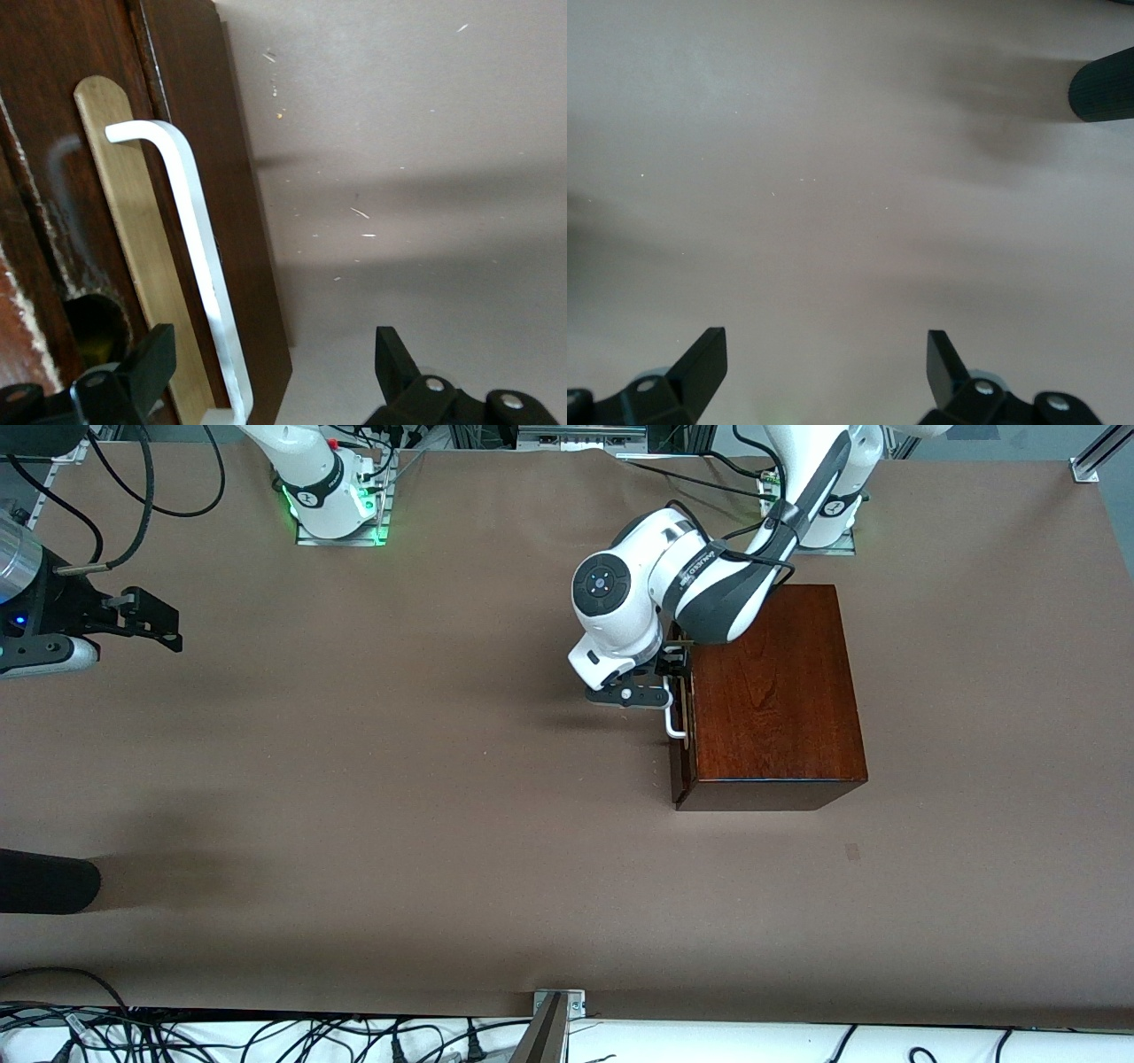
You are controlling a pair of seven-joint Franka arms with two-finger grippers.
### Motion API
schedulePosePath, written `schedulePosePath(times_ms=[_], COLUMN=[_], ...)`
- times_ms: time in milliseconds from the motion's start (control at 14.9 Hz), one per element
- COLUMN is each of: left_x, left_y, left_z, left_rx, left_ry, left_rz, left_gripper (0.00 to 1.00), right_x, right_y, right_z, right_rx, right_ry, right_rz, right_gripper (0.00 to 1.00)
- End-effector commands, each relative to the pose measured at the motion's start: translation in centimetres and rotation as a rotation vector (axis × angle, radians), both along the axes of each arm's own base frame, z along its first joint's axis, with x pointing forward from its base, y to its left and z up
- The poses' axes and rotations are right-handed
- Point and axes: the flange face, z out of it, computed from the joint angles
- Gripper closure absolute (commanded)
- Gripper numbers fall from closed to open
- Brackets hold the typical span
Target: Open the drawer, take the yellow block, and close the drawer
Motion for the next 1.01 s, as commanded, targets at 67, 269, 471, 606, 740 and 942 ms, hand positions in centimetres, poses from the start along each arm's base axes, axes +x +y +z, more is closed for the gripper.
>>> schedulePosePath(times_ms=[67, 269, 471, 606, 740, 942], left_x=[-0.8, -0.7, -0.6, -0.7, -1.2, -1.3], left_y=[-0.1, -0.3, -0.5, -0.9, -1.8, -2.6], left_z=[-0.8, -1.6, -2.0, -2.6, -3.4, -3.6], left_rx=[0.002, -0.006, -0.016, -0.022, -0.021, -0.039], left_ry=[-0.05, -0.053, -0.058, -0.066, -0.075, -0.103], left_rz=[0.01, 0.01, 0.008, 0.022, 0.043, 0.048], left_gripper=[0.0, 0.0, 0.0, 0.0, 0.0, 0.0], right_x=[-0.1, -0.1, -0.1, -0.1, -0.1, -0.1], right_y=[0.0, 0.0, 0.0, 0.0, 0.0, 0.1], right_z=[0.3, 0.3, 0.4, 0.4, 0.4, 0.3], right_rx=[0.005, 0.005, 0.005, 0.005, 0.005, 0.005], right_ry=[-0.01, -0.01, -0.01, -0.01, -0.01, -0.01], right_rz=[0.003, 0.003, 0.003, 0.003, 0.003, 0.004], right_gripper=[0.0, 0.0, 0.0, 0.0, 0.0, 0.0])
